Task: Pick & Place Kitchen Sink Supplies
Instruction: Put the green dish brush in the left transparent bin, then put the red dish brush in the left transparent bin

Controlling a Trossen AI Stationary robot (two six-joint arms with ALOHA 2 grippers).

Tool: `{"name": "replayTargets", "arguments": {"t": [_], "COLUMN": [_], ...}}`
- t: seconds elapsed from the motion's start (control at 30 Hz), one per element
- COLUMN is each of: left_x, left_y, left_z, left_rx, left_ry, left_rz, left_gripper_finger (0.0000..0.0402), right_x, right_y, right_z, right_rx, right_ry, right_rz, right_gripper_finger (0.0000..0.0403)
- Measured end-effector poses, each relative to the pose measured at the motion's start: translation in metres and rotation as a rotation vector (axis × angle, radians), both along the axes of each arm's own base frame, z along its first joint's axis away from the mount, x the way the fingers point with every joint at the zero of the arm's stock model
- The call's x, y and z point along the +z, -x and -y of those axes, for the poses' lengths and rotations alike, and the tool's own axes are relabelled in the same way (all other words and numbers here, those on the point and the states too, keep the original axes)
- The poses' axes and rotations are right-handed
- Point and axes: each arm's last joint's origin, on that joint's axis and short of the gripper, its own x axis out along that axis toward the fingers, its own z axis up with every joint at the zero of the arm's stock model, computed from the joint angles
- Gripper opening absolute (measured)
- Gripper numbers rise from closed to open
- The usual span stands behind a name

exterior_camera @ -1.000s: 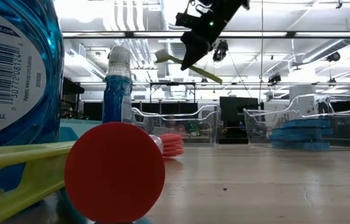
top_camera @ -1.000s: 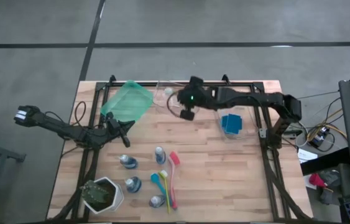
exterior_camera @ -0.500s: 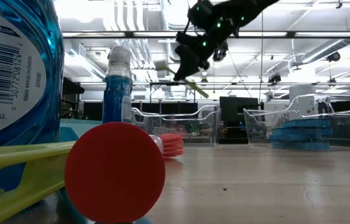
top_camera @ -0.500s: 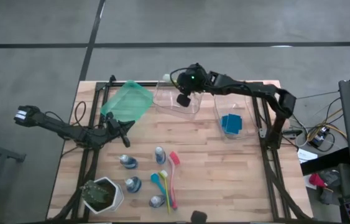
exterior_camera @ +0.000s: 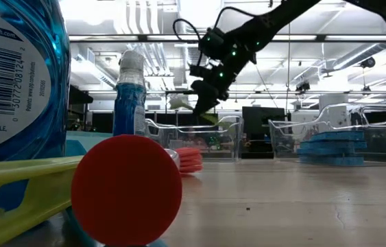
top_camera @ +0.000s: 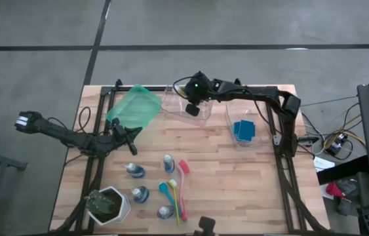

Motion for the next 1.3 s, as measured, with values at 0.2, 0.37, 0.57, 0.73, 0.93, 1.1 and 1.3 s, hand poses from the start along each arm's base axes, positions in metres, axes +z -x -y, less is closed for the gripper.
{"name": "replayTargets", "arguments": {"t": [0.2,0.37,0.57,0.73,0.93,1.1,1.3], "left_x": [0.000,0.000,0.000,0.000,0.000,0.000,0.000], "left_y": [0.000,0.000,0.000,0.000,0.000,0.000,0.000], "left_z": [0.000,0.000,0.000,0.000,0.000,0.000,0.000], "left_rx": [0.000,0.000,0.000,0.000,0.000,0.000,0.000], "left_ry": [0.000,0.000,0.000,0.000,0.000,0.000,0.000], "left_rz": [0.001,0.000,0.000,0.000,0.000,0.000,0.000], "left_gripper_finger": [0.0000,0.0000,0.0000,0.0000,0.0000,0.0000,0.0000], "right_x": [-0.026,-0.045,-0.059,-0.061,-0.062,-0.062,-0.058], "right_y": [-0.004,-0.007,-0.011,-0.011,-0.011,-0.011,-0.010], "right_z": [0.004,0.006,0.007,0.006,0.006,0.006,0.006], "right_rx": [-0.004,0.004,0.011,0.012,0.015,0.016,0.011], "right_ry": [-0.037,-0.057,-0.084,-0.095,-0.099,-0.098,-0.086], "right_rz": [-0.063,-0.108,-0.126,-0.127,-0.125,-0.127,-0.125], "right_gripper_finger": [0.0059,0.0059,0.0059,0.0059,0.0065,0.0092,0.0117]}}
